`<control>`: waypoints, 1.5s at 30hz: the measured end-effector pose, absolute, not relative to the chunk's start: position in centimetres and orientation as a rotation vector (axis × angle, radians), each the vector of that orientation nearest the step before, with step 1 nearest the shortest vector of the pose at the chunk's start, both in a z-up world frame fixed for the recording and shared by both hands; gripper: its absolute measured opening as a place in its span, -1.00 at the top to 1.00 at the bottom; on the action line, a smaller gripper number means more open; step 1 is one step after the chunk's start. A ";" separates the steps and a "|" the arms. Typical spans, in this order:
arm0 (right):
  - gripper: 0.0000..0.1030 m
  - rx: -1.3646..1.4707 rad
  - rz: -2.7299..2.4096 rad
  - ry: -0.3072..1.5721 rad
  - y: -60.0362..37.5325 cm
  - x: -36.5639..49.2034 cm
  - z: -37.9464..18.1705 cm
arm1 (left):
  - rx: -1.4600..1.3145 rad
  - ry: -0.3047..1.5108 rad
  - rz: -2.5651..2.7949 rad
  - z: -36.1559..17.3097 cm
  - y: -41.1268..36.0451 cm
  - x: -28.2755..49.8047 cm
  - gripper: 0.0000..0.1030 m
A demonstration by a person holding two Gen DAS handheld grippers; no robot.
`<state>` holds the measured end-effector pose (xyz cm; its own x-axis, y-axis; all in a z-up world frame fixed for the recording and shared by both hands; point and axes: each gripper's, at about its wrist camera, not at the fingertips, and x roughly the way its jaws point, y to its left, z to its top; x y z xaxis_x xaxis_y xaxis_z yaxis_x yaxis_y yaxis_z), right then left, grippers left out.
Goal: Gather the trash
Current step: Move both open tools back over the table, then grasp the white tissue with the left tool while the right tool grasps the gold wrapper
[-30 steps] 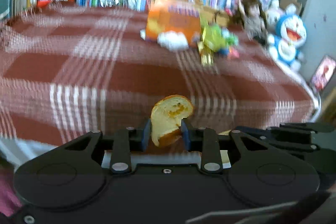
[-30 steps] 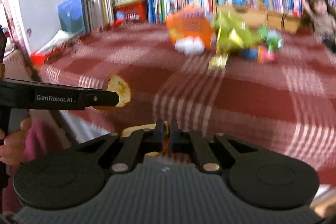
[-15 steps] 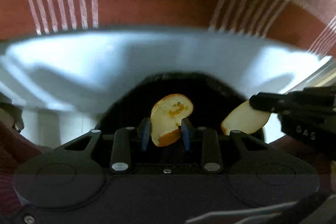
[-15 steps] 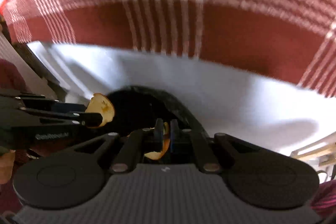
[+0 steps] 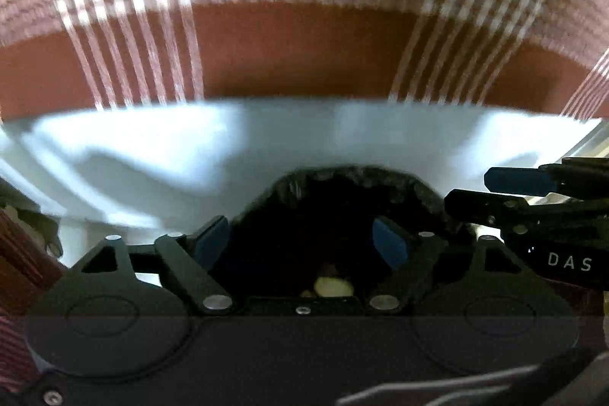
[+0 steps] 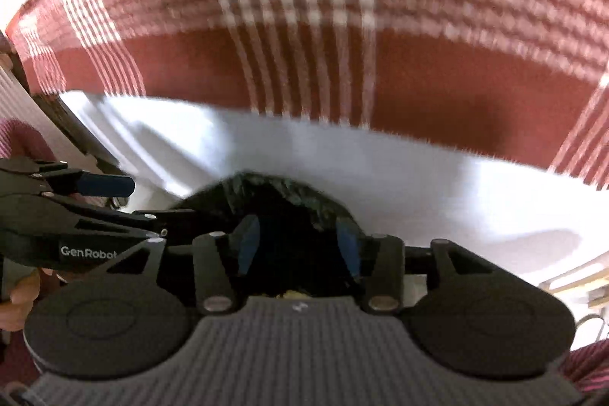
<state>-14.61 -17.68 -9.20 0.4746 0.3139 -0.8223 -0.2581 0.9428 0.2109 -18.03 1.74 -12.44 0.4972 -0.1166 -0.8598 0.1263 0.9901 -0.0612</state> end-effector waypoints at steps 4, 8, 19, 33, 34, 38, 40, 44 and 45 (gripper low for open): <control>-0.41 0.053 0.370 0.926 -18.1 -14.7 -6.1 | 0.026 0.937 -0.172 -7.3 1.6 -17.5 -0.68; -0.48 0.057 0.391 0.811 -19.0 -14.7 -2.1 | 0.035 0.824 -0.205 -2.5 1.7 -17.3 -0.80; -0.53 0.005 0.280 0.562 -21.1 -11.0 5.8 | 0.032 0.551 -0.212 4.5 0.8 -12.8 -0.93; -0.53 0.033 0.237 0.549 -22.2 -3.9 3.2 | -0.093 0.476 -0.240 2.5 -2.4 -0.1 -0.91; -0.53 0.020 0.242 0.552 -22.0 -3.7 3.1 | -0.082 0.475 -0.250 2.3 -2.8 0.6 -0.91; -0.53 -0.049 0.248 0.563 -20.9 -2.8 2.4 | -0.047 0.522 -0.210 1.3 -4.0 3.4 -0.86; -0.52 -0.054 0.252 0.567 -20.6 -2.2 2.2 | -0.058 0.546 -0.217 0.9 -4.3 4.5 -0.83; -0.50 -0.045 0.267 0.580 -20.3 -0.9 2.1 | -0.092 0.587 -0.230 0.1 -4.4 5.9 -0.57; -0.49 -0.047 0.269 0.586 -20.2 -0.5 2.1 | -0.099 0.598 -0.233 -0.1 -4.4 6.3 -0.44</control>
<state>-0.52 -20.18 2.08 0.7992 0.2374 -0.5522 -0.2638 0.9640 0.0326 6.26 -4.39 -0.10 0.8010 -0.2457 -0.5459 0.1887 0.9690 -0.1594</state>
